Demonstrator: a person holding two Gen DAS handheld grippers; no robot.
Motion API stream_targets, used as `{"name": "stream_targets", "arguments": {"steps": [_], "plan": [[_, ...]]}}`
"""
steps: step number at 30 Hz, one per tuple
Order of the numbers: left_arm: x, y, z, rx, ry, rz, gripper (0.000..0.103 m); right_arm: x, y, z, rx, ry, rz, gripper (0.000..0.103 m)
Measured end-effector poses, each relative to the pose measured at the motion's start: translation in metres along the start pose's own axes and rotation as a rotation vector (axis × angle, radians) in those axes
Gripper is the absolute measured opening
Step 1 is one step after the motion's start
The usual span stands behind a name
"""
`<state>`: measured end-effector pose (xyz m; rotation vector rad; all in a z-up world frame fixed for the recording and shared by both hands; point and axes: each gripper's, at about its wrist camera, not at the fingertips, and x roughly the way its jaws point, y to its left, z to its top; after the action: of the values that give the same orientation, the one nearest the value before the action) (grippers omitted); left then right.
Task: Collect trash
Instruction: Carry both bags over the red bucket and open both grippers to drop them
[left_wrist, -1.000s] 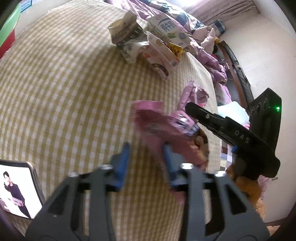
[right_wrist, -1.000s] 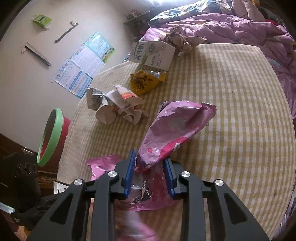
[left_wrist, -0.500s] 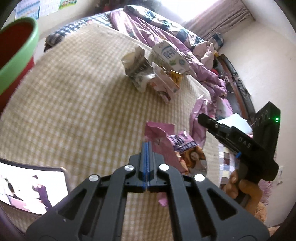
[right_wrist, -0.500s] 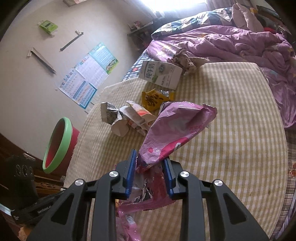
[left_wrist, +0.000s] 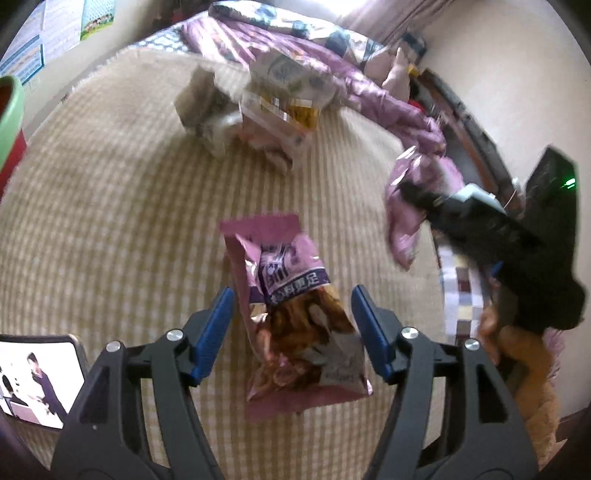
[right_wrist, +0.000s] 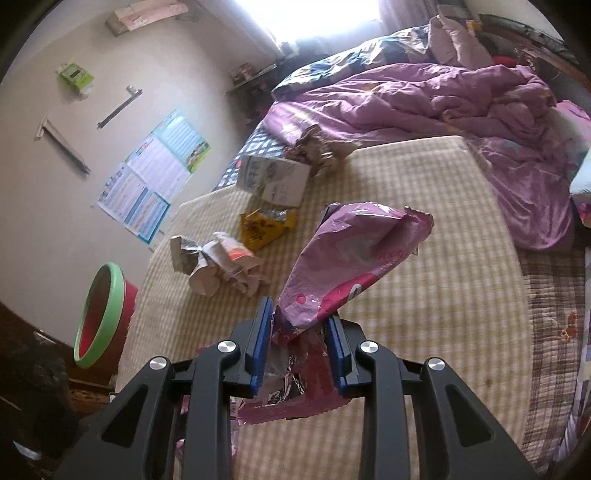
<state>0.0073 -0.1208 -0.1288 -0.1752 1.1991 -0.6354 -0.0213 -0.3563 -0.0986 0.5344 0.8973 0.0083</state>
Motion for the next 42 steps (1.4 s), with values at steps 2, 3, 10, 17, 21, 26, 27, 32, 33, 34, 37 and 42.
{"name": "stream_targets", "arguments": {"steps": [2,3,10,17,21,26,27,32,33,34,37,42], "plan": [[0.004,0.000,-0.001,-0.008,0.011,-0.019,0.063,-0.002,-0.004,-0.002,0.007,-0.003,-0.004,0.028],[0.005,-0.003,-0.001,0.009,0.012,-0.019,0.060,-0.002,-0.005,-0.002,0.011,-0.003,-0.005,0.028],[0.001,-0.005,0.000,0.024,0.005,-0.037,0.047,0.001,0.001,-0.002,-0.002,0.000,0.012,0.028],[-0.026,0.009,0.002,-0.012,-0.073,-0.015,0.044,0.007,0.017,-0.001,-0.033,0.013,0.036,0.028],[-0.047,0.017,0.007,-0.019,-0.141,0.020,0.044,0.009,0.030,-0.002,-0.058,0.019,0.051,0.028],[-0.068,0.020,0.014,-0.011,-0.212,0.057,0.044,0.010,0.048,-0.004,-0.097,0.017,0.066,0.028],[-0.071,0.020,0.015,-0.007,-0.222,0.063,0.044,0.010,0.051,-0.003,-0.103,0.016,0.067,0.028],[-0.095,0.030,0.024,0.012,-0.303,0.131,0.044,0.007,0.064,-0.004,-0.130,0.006,0.075,0.028],[-0.104,0.037,0.027,0.006,-0.329,0.155,0.044,0.007,0.067,-0.004,-0.134,0.004,0.077,0.028],[-0.109,0.042,0.028,0.001,-0.345,0.172,0.044,0.006,0.068,-0.004,-0.136,0.002,0.078,0.028],[-0.134,0.065,0.036,-0.029,-0.409,0.241,0.044,0.006,0.075,-0.002,-0.144,-0.004,0.086,0.028],[-0.170,0.101,0.038,-0.085,-0.484,0.334,0.044,0.009,0.089,-0.002,-0.158,-0.004,0.106,0.028]]}}
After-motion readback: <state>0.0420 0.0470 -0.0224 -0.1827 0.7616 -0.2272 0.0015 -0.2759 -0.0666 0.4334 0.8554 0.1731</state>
